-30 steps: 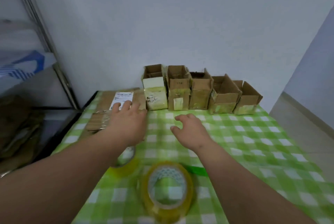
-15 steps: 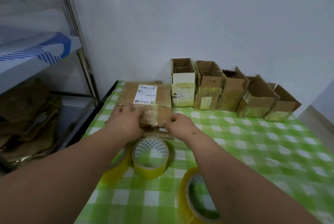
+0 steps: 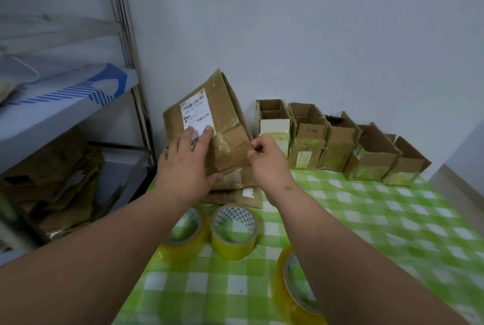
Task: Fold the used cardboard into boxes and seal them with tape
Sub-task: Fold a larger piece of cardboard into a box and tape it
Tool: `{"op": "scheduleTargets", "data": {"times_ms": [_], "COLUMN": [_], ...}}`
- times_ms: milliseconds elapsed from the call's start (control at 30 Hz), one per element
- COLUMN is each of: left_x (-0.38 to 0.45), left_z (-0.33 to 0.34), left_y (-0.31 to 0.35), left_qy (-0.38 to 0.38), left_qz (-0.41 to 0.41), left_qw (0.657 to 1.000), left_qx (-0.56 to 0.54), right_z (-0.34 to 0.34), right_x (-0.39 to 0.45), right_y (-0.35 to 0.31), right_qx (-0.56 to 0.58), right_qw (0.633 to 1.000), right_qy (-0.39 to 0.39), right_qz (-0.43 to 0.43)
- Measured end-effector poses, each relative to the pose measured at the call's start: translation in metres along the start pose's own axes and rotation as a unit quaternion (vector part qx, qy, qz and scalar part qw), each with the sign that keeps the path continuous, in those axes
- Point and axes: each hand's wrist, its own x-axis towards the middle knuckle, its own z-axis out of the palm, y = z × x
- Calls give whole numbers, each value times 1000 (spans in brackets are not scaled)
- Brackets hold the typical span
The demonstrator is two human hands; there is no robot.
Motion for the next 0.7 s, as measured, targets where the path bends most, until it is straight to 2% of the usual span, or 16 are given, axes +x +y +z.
{"op": "scheduleTargets", "data": {"times_ms": [67, 167, 367, 600, 700], "left_x": [-4, -13, -31, -37, -33], "left_z": [-12, -33, -67, -72, -67], "left_y": [3, 15, 59, 112, 122], "left_qy": [14, 75, 98, 83, 40], "left_qz": [10, 35, 97, 79, 12], "left_qw": [999, 995, 985, 988, 977], "left_qx": [-29, -51, -103, -107, -209], "right_z": [-7, -26, -78, -151, -179], "right_x": [-6, -16, -40, -69, -73], "right_y": [-8, -19, -18, 11, 20], "right_qx": [5, -17, -88, -127, -122], "right_qw": [999, 995, 983, 977, 974], "right_qy": [32, 67, 115, 141, 168], "right_qz": [-22, -65, -118, -99, -94]}}
